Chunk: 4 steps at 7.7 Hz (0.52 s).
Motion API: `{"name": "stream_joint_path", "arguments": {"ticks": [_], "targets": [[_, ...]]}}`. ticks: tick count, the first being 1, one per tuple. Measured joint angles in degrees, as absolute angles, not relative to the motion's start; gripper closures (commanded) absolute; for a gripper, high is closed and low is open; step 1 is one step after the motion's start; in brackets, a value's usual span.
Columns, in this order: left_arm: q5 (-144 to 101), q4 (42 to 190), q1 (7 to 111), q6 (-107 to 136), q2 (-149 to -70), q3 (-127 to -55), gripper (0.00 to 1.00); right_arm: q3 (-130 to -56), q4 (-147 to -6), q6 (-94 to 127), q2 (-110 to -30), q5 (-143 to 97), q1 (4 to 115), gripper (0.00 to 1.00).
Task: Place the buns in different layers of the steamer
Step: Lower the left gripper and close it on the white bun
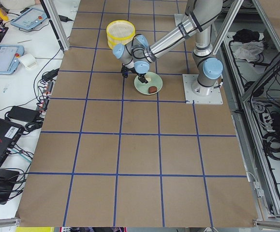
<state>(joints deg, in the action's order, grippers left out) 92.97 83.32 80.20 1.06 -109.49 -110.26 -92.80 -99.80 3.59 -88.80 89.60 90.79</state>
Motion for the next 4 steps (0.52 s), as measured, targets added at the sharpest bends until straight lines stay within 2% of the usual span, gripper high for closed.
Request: {"name": "stream_joint_path", "arguments": {"ticks": [4], "targets": [[92.61, 83.15, 80.19, 1.15, -109.87, -110.24, 0.16, -92.81, -99.81, 3.52, -88.7, 89.56, 90.79, 0.0]]}}
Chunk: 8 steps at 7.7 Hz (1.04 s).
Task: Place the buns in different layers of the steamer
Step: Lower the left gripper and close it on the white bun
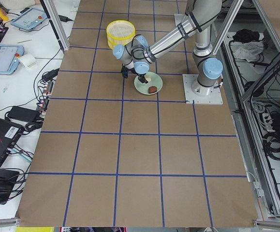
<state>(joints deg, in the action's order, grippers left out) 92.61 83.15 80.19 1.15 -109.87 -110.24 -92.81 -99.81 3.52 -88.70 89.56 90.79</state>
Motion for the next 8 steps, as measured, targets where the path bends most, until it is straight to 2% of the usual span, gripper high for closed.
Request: {"name": "stream_joint_path", "arguments": {"ticks": [2, 5, 6, 8], "targets": [[92.55, 82.6, 80.18, 1.21, -110.34, -110.25, 0.26, -92.82, -99.79, 3.51, -88.69, 89.56, 90.79, 0.0], [91.12, 82.45, 80.19, 1.19, -110.92, -110.3, 0.26, -92.86, -99.76, 3.52, -88.68, 89.56, 90.79, 0.0], [90.81, 82.44, 80.22, 1.16, -111.06, -110.3, 0.36, -92.88, -99.75, 3.52, -88.68, 89.56, 90.79, 0.0], [90.86, 82.44, 80.21, 1.1, -111.15, -110.3, 1.0, -92.9, -99.72, 3.51, -88.68, 89.56, 90.79, 0.0]]}}
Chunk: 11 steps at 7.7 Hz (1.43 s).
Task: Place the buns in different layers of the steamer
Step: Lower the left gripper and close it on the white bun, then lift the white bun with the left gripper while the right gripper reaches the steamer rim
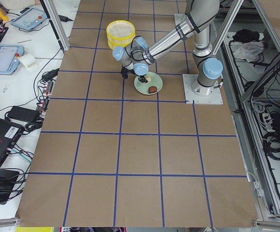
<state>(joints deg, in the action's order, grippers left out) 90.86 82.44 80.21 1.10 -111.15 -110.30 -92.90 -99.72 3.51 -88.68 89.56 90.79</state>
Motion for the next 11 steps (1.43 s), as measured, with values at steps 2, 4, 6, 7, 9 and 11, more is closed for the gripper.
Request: {"name": "stream_joint_path", "arguments": {"ticks": [2, 4, 6, 7, 9, 11], "targets": [[91.16, 82.44, 80.16, 1.04, -111.13, -110.17, 1.0, -92.9, -99.72, 3.49, -88.68, 89.52, 90.79, 0.0], [91.16, 82.72, 80.33, 1.92, -109.46, -108.68, 1.0, -92.9, -100.03, 3.51, -88.25, 89.58, 90.79, 0.0], [90.82, 85.11, 80.48, 3.74, -105.96, -104.22, 0.96, -93.08, -104.24, 3.48, -84.7, 89.57, 90.86, 0.0], [90.84, 87.6, 80.37, 3.96, -104.02, -100.99, 0.96, -93.22, -106.53, 3.5, -82.77, 89.56, 91.13, 0.0], [91.21, 92.15, 80.1, 4.25, -101.03, -94.42, 1.0, -94.5, -112.61, 3.52, -78.67, 88.72, 91.8, 0.0], [92.14, 92.98, 80.01, 4.42, -99.81, -92.24, 1.0, -96.14, -118.39, 3.58, -74.1, 86.99, 92.4, 0.0]]}}
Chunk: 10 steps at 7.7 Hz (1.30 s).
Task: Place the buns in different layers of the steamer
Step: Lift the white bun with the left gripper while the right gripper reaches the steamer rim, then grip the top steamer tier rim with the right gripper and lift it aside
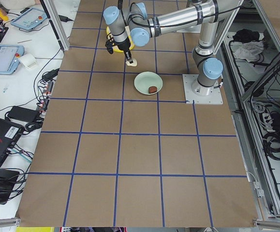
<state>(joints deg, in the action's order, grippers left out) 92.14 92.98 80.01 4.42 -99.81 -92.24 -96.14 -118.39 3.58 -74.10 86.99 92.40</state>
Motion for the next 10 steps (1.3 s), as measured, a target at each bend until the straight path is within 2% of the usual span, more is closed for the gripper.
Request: {"name": "stream_joint_path", "arguments": {"ticks": [3, 4, 5, 6, 9, 10], "targets": [[91.58, 91.46, 80.4, 4.6, -99.54, -91.83, 1.0, -97.66, -121.16, 3.52, -69.99, 86.22, 92.54, 0.0], [91.53, 91.26, 80.51, 4.63, -99.55, -91.89, 1.0, -97.9, -121.4, 3.55, -69.37, 85.8, 92.54, 0.1], [91.51, 91.19, 80.56, 4.65, -99.56, -91.97, 1.0, -98.02, -121.5, 3.55, -69.0, 85.54, 92.54, 0.28], [91.5, 91.16, 80.63, 4.65, -99.57, -92.13, 1.0, -98.05, -121.57, 3.53, -68.79, 85.45, 92.55, 0.39], [91.57, 91.14, 80.68, 4.62, -99.5, -92.42, 1.0, -98.08, -121.82, 3.52, -68.57, 85.27, 92.55, 0.58], [91.59, 91.14, 80.68, 4.59, -99.5, -92.45, 1.0, -98.05, -121.86, 3.51, -68.56, 84.88, 92.55, 0.71]]}}
